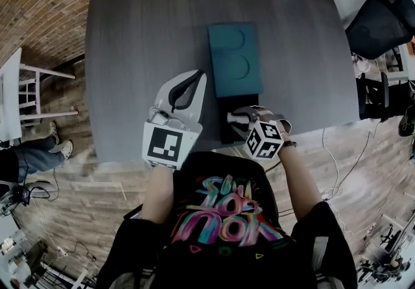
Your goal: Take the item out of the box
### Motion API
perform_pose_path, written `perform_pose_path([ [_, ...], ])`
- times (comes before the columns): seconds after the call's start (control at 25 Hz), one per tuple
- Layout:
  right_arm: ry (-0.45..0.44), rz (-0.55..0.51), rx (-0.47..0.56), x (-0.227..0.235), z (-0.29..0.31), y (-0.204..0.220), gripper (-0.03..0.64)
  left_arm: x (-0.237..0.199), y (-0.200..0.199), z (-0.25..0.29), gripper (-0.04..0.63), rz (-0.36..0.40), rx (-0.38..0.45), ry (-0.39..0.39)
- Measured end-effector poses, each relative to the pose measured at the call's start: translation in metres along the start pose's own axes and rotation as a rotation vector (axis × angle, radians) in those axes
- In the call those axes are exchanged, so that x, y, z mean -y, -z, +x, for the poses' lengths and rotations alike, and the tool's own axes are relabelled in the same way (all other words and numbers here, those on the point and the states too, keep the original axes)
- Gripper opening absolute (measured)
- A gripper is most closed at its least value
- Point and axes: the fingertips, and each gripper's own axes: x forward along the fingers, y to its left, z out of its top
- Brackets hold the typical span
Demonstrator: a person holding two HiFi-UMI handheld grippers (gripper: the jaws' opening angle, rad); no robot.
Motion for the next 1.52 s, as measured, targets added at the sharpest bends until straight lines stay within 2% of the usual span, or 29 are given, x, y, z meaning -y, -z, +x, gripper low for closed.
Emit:
perform_pose_path([
  [0.84,0.041,0.141,0.127,0.016,-0.014,-0.011,0.095,0.000,-0.002,-0.004,-0.001,0.009,0.004,-0.003],
  [1.16,0.099,0.210,0.215,0.030,-0.034,-0.022,0.095,0.000,-0.005,-0.004,0.000,0.011,0.009,-0.002],
  [1.52,0.203,0.272,0.342,0.048,-0.068,-0.035,0.095,0.003,-0.012,0.003,-0.001,0.027,0.020,0.010],
])
